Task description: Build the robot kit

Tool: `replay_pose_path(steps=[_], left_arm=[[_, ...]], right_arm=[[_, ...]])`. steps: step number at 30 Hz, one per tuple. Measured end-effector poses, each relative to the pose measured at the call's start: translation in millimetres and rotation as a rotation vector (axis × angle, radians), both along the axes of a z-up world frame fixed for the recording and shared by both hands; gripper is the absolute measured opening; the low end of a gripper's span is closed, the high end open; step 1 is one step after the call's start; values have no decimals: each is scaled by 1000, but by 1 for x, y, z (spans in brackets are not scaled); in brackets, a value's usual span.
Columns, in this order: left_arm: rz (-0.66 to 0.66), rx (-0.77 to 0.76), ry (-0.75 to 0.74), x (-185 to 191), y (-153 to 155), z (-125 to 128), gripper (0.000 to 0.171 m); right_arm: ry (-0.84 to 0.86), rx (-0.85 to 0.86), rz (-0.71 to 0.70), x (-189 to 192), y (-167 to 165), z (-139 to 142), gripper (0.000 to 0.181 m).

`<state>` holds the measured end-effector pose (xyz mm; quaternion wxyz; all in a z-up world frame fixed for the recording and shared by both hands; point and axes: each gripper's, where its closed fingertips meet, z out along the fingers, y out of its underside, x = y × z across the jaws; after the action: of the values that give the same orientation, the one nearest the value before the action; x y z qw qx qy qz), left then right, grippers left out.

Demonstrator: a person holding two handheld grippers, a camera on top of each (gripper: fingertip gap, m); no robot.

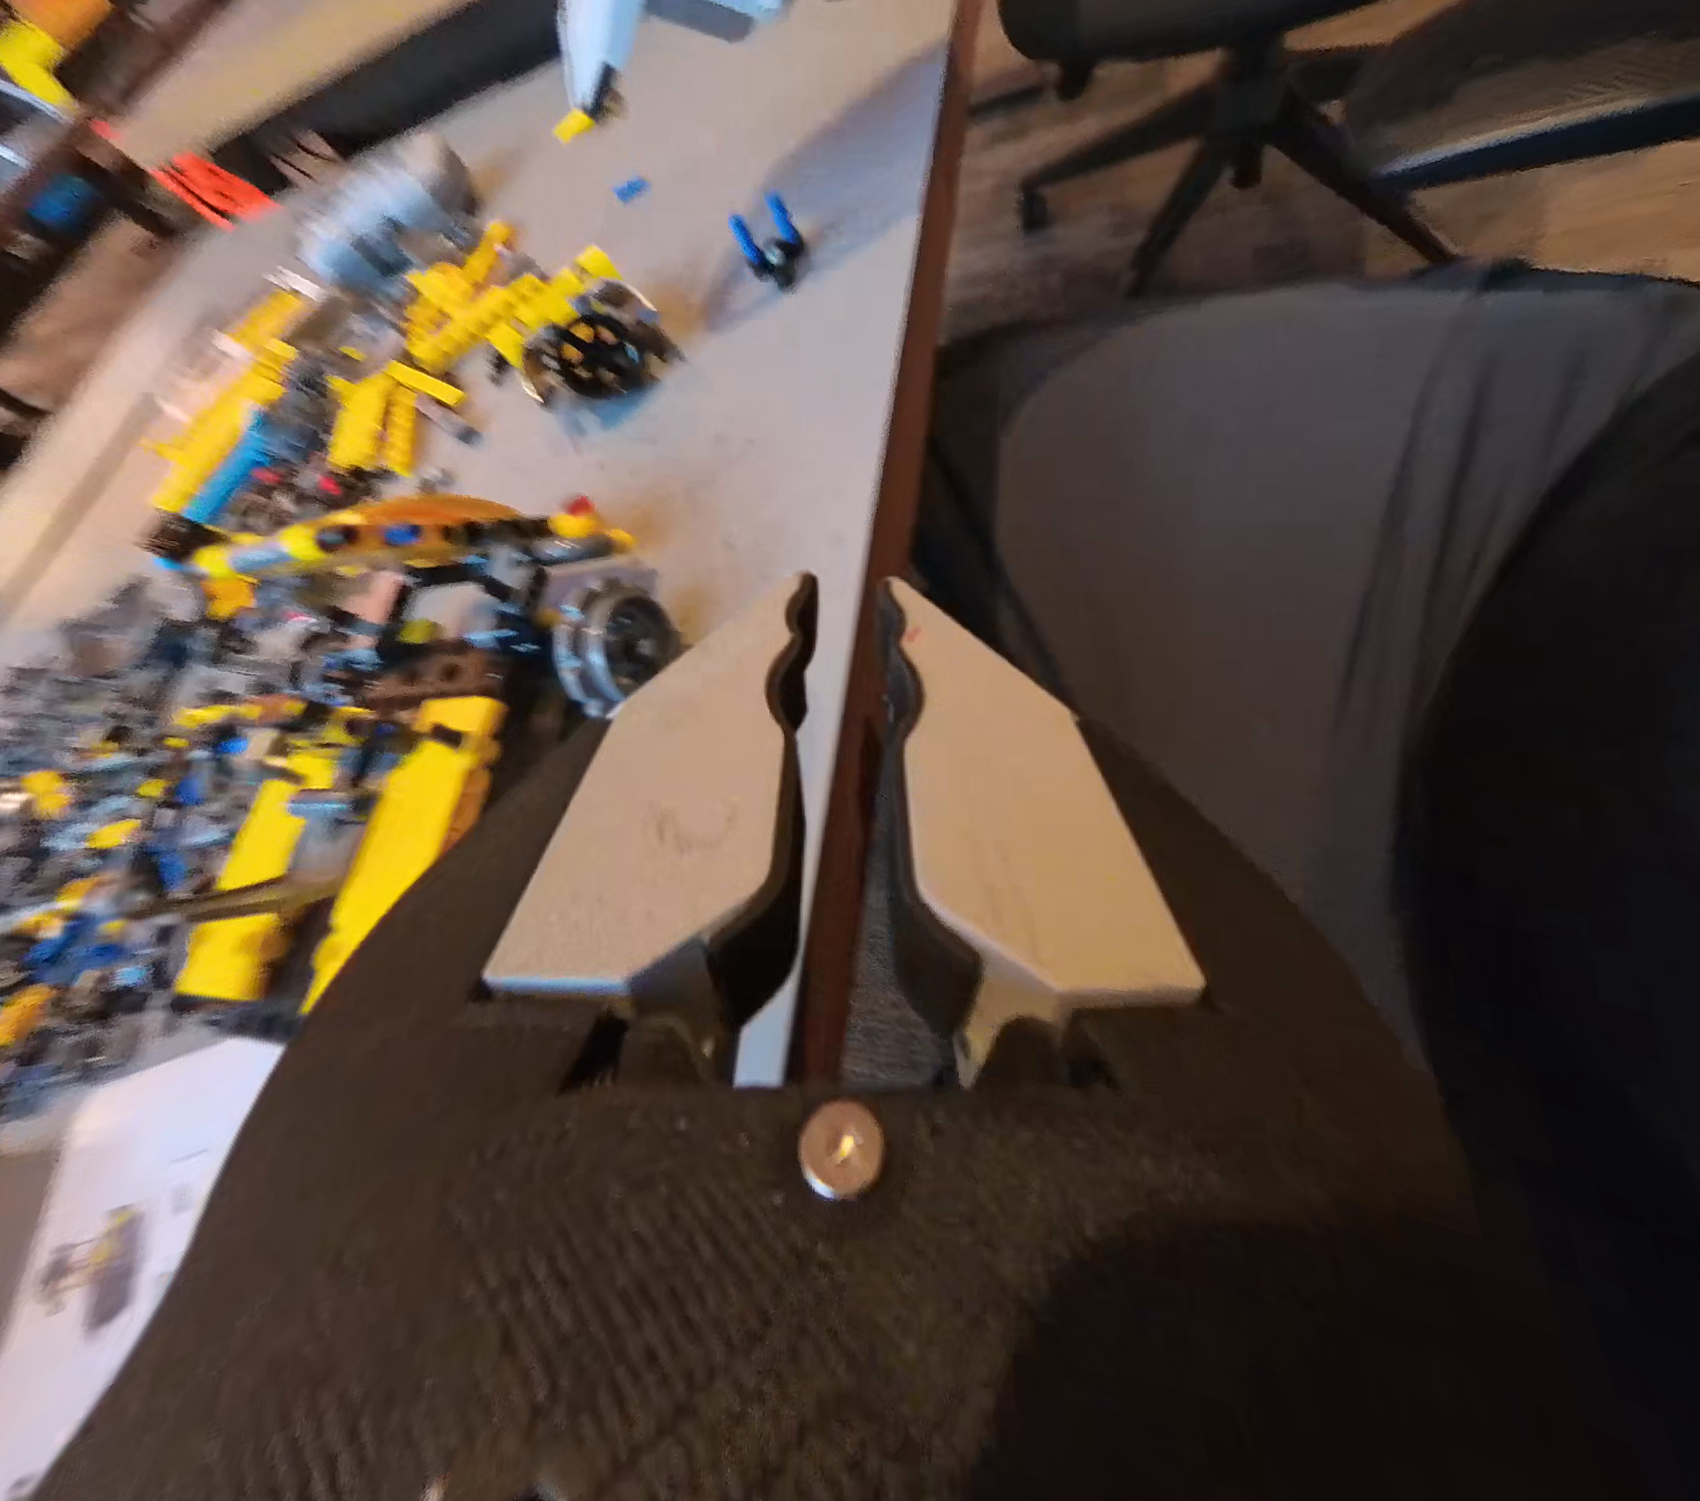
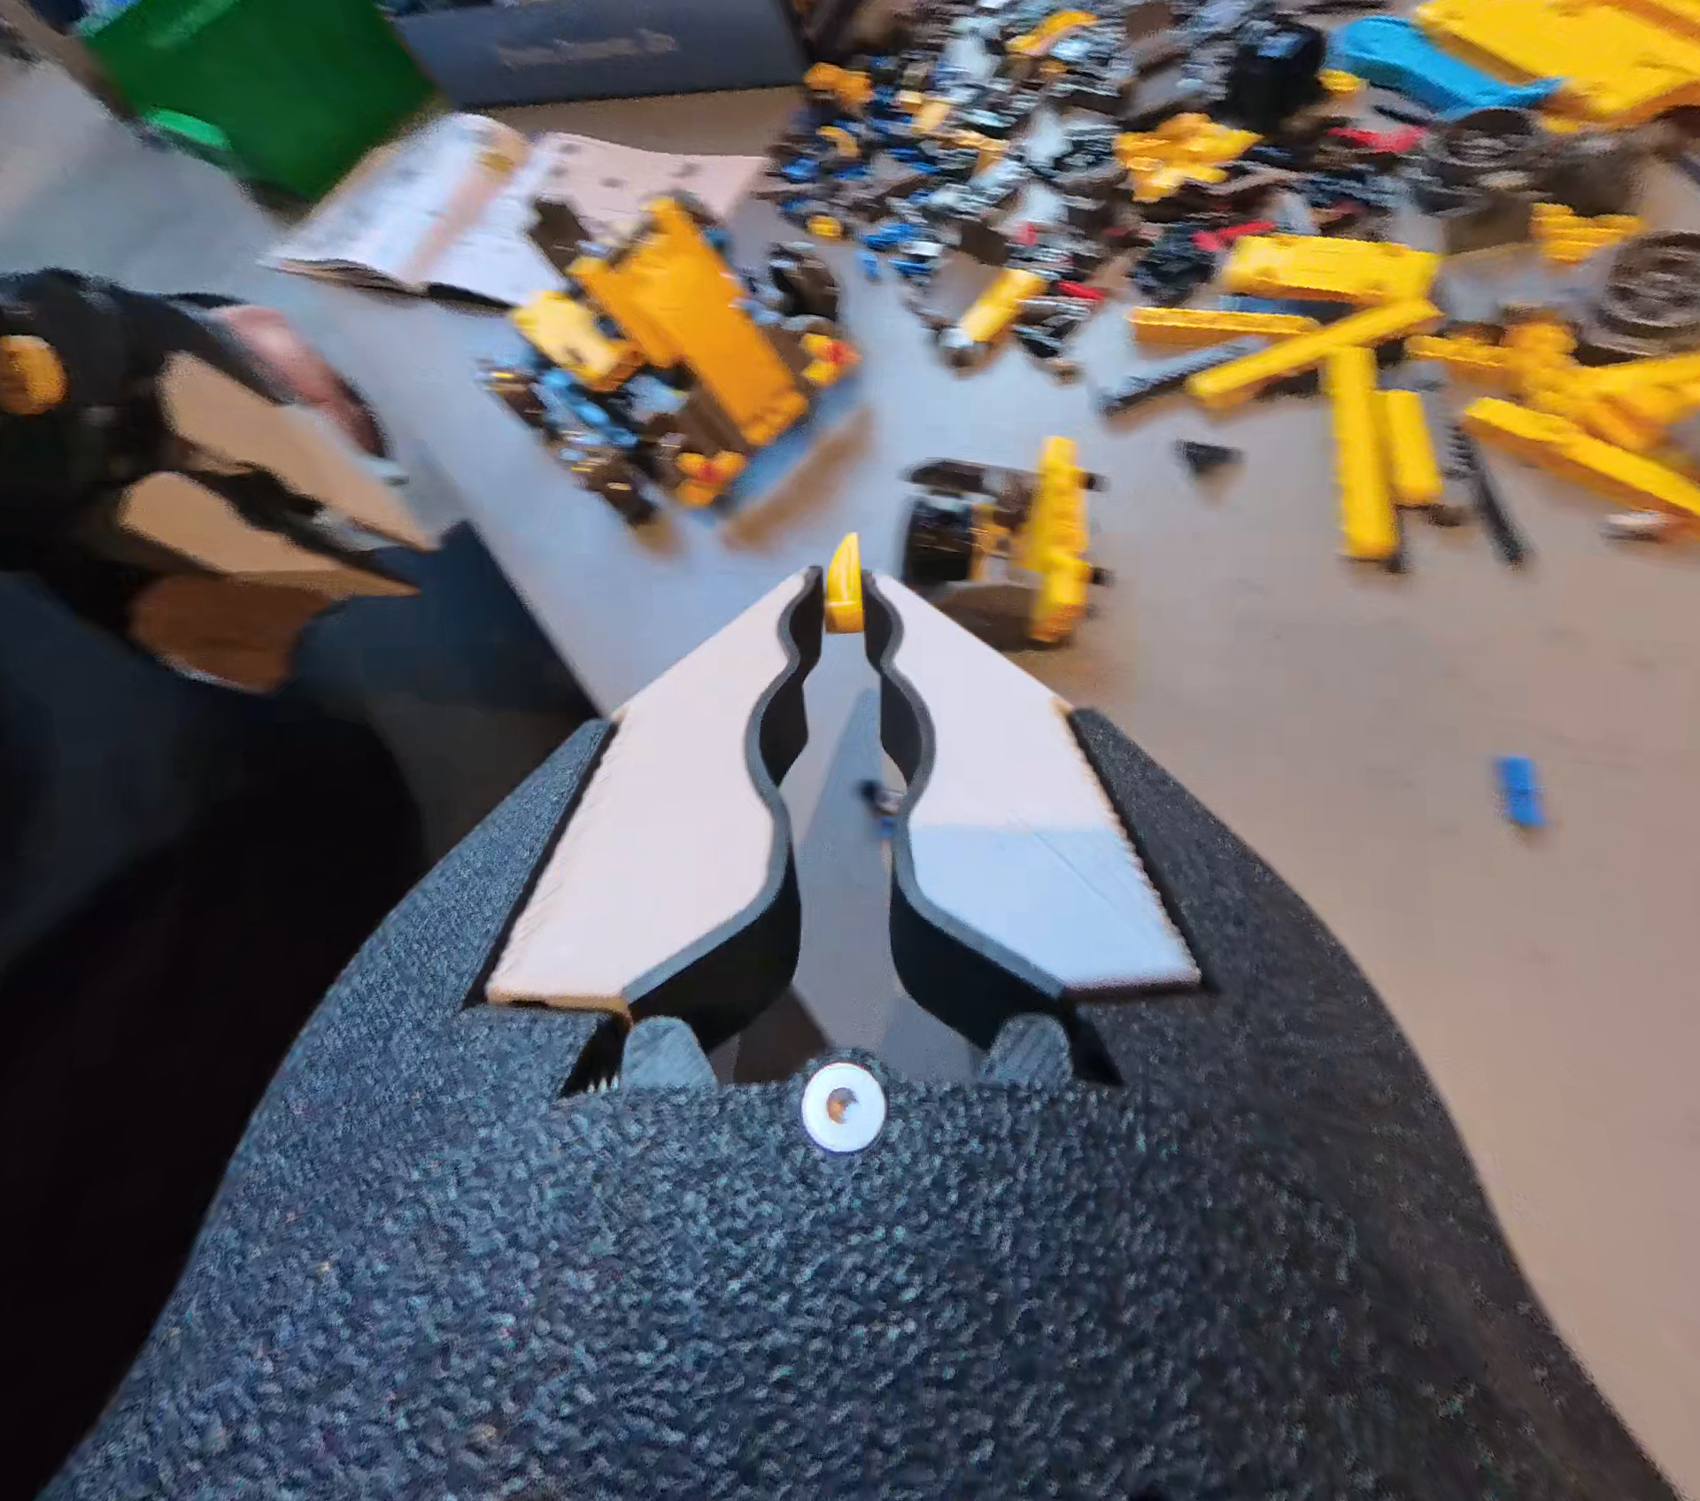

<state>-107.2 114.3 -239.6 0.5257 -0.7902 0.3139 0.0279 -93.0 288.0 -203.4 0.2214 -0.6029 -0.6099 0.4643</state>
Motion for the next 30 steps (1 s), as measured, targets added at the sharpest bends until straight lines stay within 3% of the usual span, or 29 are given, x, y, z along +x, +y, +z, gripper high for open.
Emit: replay_pose_path(steps=[6,10,19,30], left_arm=[[23,60,55,-1,16,27,17],[37,83,138,0,19,34,16],[-48,192,411,11,7,30,9],[-80,172,369,17,5,23,4]], right_arm=[[-55,-192,254,0,-99,19,8],[-106,-287,366,0,-139,15,8],[-259,-478,452,3,-171,-3,8],[-315,-613,476,0,-181,-9,8]])
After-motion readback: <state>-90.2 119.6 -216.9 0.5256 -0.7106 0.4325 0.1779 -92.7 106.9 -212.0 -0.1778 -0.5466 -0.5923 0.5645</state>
